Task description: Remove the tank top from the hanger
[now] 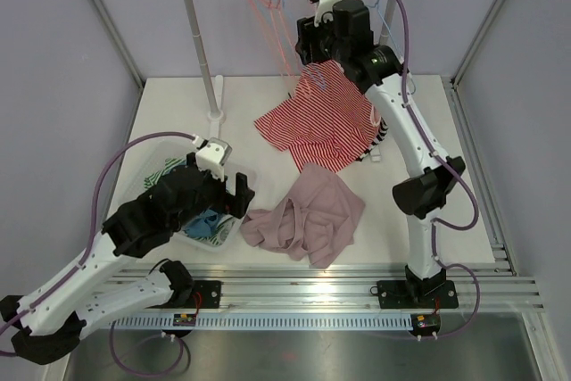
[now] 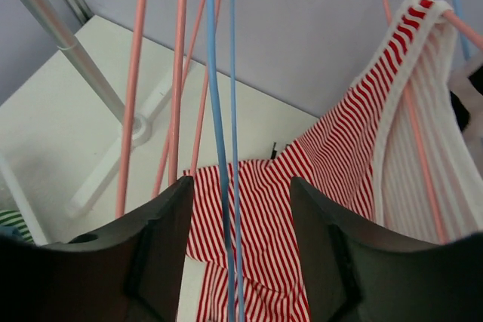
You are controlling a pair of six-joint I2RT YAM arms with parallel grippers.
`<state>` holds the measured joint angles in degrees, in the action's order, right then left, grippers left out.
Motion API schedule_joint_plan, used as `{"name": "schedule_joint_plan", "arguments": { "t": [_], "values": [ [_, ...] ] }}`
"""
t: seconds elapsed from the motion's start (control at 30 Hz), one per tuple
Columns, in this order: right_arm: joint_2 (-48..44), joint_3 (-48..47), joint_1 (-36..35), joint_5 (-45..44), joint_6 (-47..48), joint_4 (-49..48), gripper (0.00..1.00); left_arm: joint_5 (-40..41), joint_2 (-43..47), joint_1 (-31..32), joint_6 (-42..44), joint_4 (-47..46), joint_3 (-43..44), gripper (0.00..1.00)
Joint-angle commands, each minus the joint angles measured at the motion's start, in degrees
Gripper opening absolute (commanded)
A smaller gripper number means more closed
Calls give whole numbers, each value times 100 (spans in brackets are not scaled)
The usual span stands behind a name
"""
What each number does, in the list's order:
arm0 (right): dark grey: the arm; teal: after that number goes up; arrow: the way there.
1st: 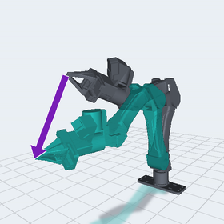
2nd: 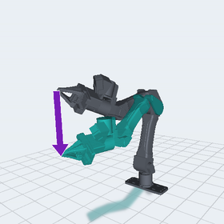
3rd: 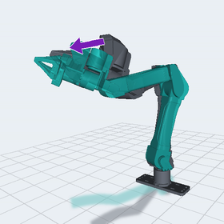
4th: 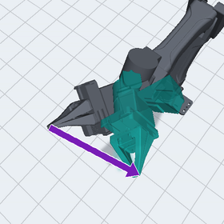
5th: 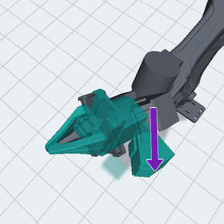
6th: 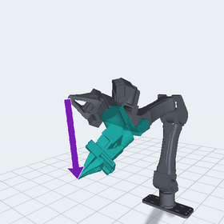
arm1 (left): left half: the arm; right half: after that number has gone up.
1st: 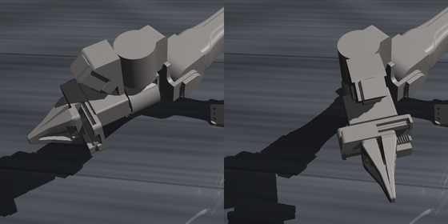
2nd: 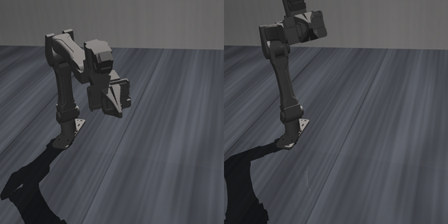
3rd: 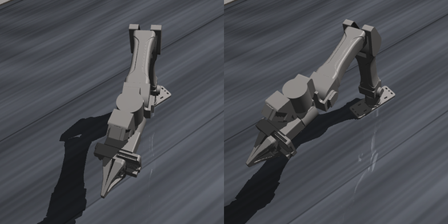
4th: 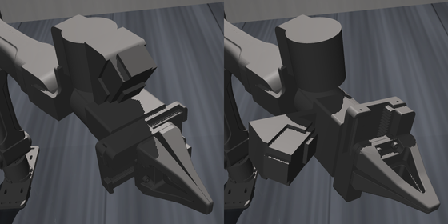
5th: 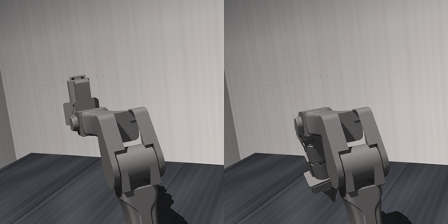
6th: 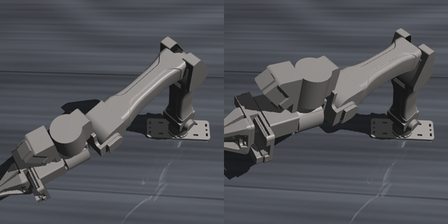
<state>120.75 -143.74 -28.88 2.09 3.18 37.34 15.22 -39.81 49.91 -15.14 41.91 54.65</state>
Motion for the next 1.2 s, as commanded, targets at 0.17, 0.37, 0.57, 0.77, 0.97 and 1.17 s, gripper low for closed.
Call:
{"name": "schedule_joint_plan", "arguments": {
  "t": [0.17, 0.37, 0.57, 0.77, 0.97, 1.17],
  "values": [
    [-2324, 1371, -30, -534, 157, -35, 96, -212, -1291, 300, -657, -569, 468, 99],
    [-4268, 3522, -30, 89, -229, 309, 100, -581, -2800, 713, -710, -1246, 379, 99],
    [-6263, 5765, -30, 941, -765, -7, 99, -837, -4224, 968, -789, -2019, 292, 99],
    [-7346, 6718, -30, 1619, -977, -149, 99, -749, -5378, 1170, -938, -2731, 212, 99],
    [-7794, 6807, -30, 1778, -951, 89, 100, -292, -6389, 1653, -1070, -2837, 362, 86],
    [-8093, 6833, -30, 1734, -960, 124, 99, -126, -6382, 1838, -1281, -2768, 353, 0]
  ]
}}
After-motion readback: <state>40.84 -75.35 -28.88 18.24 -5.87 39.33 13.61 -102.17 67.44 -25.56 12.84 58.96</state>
